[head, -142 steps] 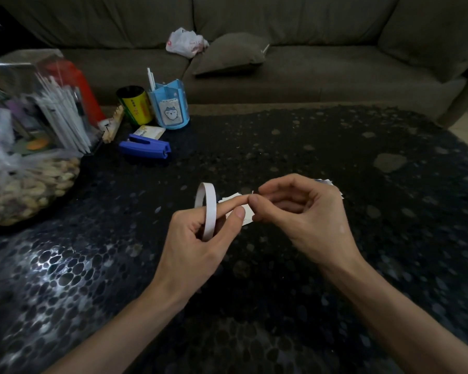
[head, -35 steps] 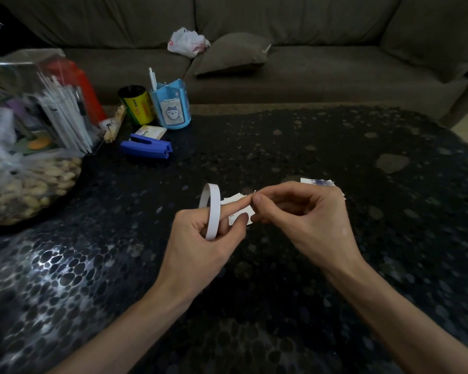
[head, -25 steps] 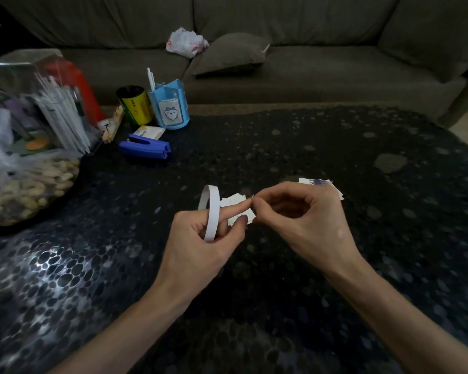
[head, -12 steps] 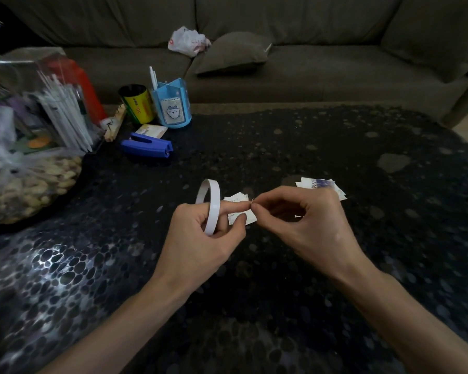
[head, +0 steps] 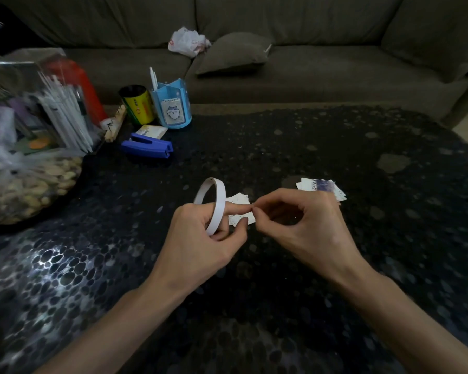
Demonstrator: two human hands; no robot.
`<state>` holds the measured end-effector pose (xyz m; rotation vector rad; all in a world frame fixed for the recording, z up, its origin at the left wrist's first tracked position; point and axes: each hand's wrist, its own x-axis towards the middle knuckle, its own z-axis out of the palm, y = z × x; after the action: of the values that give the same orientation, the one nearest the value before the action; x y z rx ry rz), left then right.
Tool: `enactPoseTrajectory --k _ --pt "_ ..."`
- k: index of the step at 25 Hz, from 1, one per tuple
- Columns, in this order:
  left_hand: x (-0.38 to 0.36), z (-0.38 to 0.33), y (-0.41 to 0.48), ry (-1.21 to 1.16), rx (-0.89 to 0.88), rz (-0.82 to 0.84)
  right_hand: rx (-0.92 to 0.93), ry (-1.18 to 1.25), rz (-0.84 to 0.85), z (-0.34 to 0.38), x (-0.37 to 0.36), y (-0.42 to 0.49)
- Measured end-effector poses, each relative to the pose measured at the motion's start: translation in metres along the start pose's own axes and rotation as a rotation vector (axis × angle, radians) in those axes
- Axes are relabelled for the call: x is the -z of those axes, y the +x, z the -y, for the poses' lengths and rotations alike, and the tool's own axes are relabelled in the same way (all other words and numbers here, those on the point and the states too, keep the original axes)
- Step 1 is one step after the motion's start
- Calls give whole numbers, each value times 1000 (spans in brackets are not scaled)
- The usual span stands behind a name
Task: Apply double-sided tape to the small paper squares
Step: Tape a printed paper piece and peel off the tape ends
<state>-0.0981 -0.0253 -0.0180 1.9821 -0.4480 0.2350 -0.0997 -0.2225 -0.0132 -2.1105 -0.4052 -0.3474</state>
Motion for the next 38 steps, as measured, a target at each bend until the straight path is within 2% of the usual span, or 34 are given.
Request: enactPoseTrajectory --k 21,38 --pt "3 -2 2 -122 30 -32 -78 211 -16 3 -1 2" --pt "4 -12 4 -280 171 -14 -180 397 -7 17 3 3"
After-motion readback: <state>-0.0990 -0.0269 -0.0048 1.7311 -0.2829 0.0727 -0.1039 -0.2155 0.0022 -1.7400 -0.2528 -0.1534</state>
